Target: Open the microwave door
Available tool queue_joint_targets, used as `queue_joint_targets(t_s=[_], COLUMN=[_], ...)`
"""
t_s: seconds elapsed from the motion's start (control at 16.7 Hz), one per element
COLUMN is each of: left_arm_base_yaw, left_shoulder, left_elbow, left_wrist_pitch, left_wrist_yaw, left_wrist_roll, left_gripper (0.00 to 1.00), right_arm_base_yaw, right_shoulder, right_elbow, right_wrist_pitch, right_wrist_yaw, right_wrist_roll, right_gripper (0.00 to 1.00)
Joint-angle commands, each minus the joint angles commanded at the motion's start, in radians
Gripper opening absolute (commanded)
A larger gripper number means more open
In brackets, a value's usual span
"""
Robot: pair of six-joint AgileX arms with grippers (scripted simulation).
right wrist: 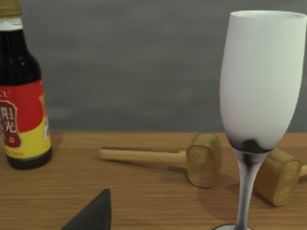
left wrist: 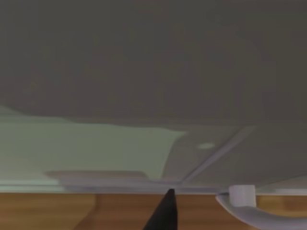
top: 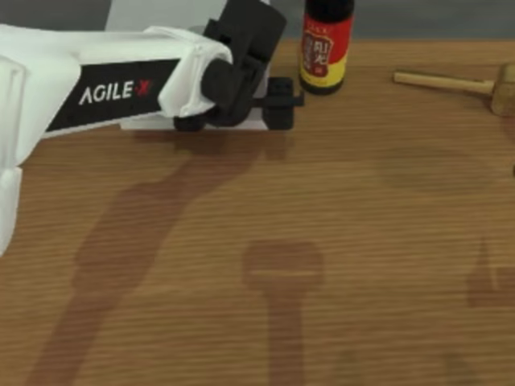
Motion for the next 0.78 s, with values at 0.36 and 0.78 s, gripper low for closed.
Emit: queue_joint_targets(t_s=[0.36,0.78], left_arm_base_yaw=[0.0,0.0], left_shoulder=[0.0,0.0], left_elbow=[0.0,0.0], left_wrist_pitch=[0.0,0.0], left_wrist_yaw=[0.0,0.0], left_wrist_roll=[0.0,0.0], left_gripper=[0.0,0.0], right_arm_base_yaw=[0.0,0.0], right_shoulder=[0.0,0.0], right_elbow=[0.0,0.0], right_wrist_pitch=[0.0,0.0], right_wrist_yaw=[0.0,0.0], right_wrist_roll=[0.0,0.0], right_gripper=[1.0,1.0])
